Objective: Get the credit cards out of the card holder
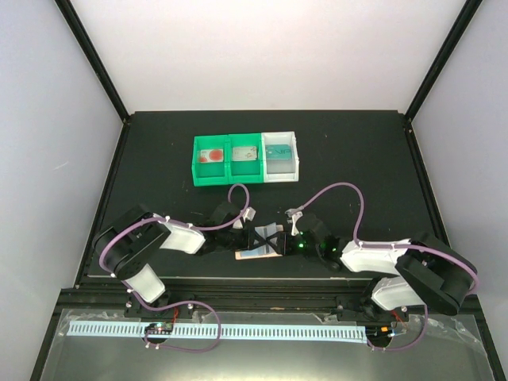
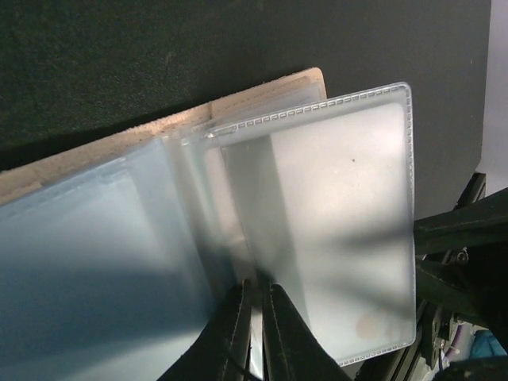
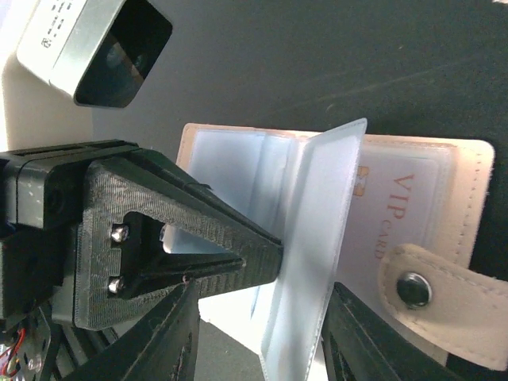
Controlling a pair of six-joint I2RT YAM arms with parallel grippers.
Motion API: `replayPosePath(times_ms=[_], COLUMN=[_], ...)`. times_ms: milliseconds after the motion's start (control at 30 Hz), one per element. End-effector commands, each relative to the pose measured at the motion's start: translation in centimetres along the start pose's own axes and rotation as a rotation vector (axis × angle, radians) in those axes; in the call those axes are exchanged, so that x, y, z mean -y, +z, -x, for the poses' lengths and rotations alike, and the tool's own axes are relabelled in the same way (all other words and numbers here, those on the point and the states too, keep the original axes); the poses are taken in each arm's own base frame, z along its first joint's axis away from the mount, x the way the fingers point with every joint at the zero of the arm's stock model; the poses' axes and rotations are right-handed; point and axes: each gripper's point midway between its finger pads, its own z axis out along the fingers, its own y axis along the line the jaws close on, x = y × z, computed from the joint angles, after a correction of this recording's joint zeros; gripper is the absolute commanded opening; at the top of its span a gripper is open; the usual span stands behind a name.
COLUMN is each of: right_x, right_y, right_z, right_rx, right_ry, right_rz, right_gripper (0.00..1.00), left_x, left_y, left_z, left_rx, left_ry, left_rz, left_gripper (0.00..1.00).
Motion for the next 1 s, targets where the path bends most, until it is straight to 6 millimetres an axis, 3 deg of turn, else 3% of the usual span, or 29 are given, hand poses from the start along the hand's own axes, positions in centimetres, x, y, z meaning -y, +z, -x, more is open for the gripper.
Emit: replayPosePath(times_ms=[0,300,433,967], right_x=[-1.4,-2.7,-3.2,-6.0], right_y=[0.2,0.6,0.6,2.3], right_z=[0.4,0.5,0.8,1.1], right_rx=[-0.010,-0.030,-0.032,-0.097], right_ry=[-0.032,-0.028,-0.032,-0.028], right_rz=[0.050,0.102,0.113,0.207], right_gripper=[0.42,0.44,0.49,0.50], left_x=[1.0,2.0,1.2,-3.0], left_y=[0.0,-2.3,-3.4,-10.0], left_z=[0.0,0.4,0.8,3.0], left_rx=[0.002,0.060,0.091,0.301], left_ry=[-0.005,-0.004,-0.009,-0.053], left_rz=[-0.033,-0.040,0.003,0.118], left_gripper=[0.09,0.19,0.21,0.53])
